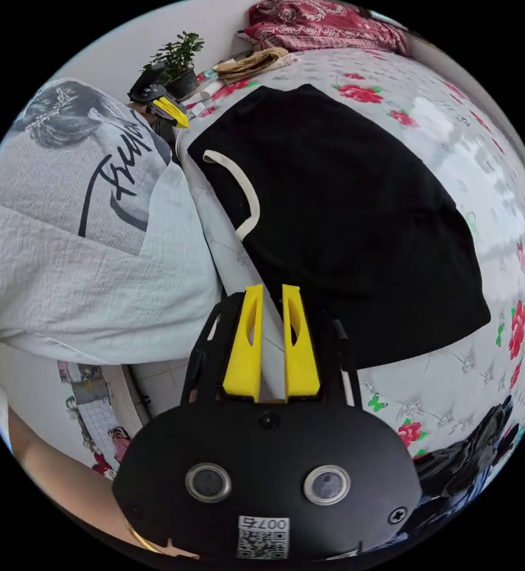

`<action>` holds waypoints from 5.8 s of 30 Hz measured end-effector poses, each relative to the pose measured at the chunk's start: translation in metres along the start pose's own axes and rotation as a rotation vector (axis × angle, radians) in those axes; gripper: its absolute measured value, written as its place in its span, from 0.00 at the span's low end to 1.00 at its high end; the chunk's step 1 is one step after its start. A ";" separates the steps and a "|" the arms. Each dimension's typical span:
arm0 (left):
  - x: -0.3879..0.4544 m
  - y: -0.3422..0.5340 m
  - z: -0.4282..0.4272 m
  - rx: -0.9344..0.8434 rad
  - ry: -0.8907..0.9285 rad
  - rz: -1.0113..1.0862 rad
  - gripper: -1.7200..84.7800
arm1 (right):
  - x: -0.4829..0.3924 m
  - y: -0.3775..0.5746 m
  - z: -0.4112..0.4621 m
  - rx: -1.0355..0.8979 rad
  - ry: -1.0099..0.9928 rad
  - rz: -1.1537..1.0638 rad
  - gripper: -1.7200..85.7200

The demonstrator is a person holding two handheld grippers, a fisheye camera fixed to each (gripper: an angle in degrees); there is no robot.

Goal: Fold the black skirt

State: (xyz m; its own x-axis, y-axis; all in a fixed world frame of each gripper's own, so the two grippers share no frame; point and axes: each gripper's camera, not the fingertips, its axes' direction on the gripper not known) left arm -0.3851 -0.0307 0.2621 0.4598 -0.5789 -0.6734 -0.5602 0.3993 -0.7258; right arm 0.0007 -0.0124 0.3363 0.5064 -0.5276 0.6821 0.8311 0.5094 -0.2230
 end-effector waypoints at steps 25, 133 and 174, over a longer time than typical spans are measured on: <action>-0.032 -0.218 0.199 0.021 0.277 0.295 0.02 | 0.173 0.225 -0.013 0.872 -0.249 1.141 0.13; -0.091 -0.058 0.153 0.106 -0.005 -0.044 0.01 | 0.205 -0.124 0.128 0.107 0.360 0.043 0.06; -0.112 0.089 0.129 0.631 -0.106 -1.282 0.07 | 0.211 -0.339 0.245 -0.187 -0.069 -0.662 0.09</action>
State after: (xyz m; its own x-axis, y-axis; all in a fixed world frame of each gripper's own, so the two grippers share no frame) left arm -0.3975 0.1619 0.2547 0.4688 -0.7308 0.4961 0.6547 -0.0896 -0.7506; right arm -0.2301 -0.1300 0.7267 -0.1317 -0.6393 0.7576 0.9891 -0.0339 0.1432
